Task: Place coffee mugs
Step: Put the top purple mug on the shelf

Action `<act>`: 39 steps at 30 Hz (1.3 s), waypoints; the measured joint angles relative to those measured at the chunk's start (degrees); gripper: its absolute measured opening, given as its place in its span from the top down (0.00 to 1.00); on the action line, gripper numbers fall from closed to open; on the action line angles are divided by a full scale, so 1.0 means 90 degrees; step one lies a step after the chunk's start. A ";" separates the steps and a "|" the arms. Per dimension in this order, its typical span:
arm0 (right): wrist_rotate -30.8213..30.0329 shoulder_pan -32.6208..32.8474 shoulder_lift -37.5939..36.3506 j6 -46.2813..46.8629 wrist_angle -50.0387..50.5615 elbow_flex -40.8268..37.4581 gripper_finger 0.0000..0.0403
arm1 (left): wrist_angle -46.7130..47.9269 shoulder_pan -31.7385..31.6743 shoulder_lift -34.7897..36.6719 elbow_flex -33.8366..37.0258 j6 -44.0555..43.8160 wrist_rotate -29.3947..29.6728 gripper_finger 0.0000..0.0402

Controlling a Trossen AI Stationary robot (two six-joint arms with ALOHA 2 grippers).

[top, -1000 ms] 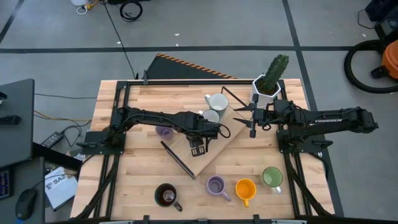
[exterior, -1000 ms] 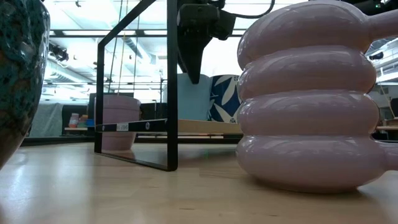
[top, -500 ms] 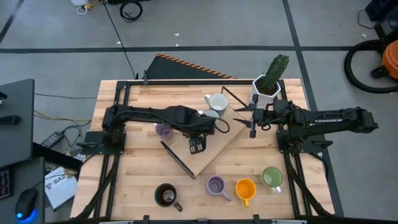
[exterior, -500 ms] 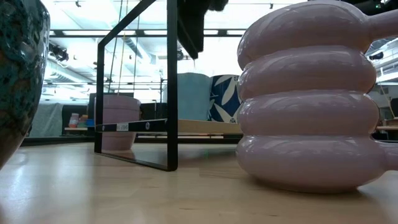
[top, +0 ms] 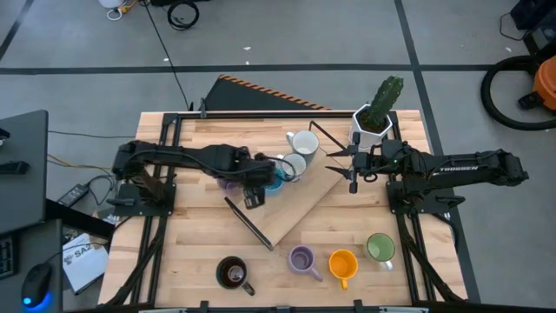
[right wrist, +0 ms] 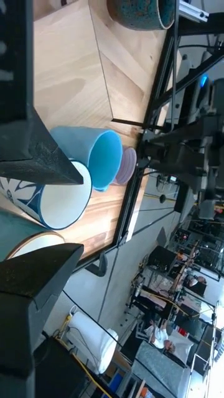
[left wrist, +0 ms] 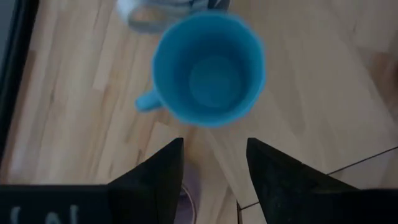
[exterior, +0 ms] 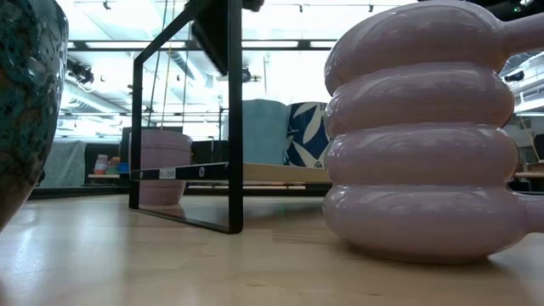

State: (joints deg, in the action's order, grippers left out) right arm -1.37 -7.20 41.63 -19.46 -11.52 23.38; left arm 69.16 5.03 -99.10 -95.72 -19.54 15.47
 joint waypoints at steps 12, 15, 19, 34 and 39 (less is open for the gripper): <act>0.0003 0.0005 0.0000 0.0049 -0.0040 0.0000 0.58 | -0.0033 -0.0461 0.0737 0.1933 -0.2465 -0.1066 0.57; 0.0021 0.0005 0.0000 0.0049 -0.0040 0.0000 0.58 | -0.0344 -0.0572 0.0720 0.2365 -0.2771 -0.1203 0.57; 0.0059 0.0005 0.0000 0.0049 -0.0043 0.0000 0.58 | -0.0549 -0.0757 0.0715 0.2737 -0.2874 -0.1322 0.57; 0.0112 0.0005 0.0000 0.0049 -0.0043 0.0000 0.58 | -0.1400 -0.0939 0.0713 0.3398 -0.2029 -0.1139 0.66; 0.0113 0.0005 0.0000 0.0049 -0.0043 0.0000 0.58 | -0.1401 -0.0939 0.0713 0.3396 -0.1832 -0.1116 0.80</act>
State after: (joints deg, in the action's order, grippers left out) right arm -0.35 -7.16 41.63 -19.03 -11.90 23.38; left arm 56.55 -3.42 -92.68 -65.16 -36.03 5.43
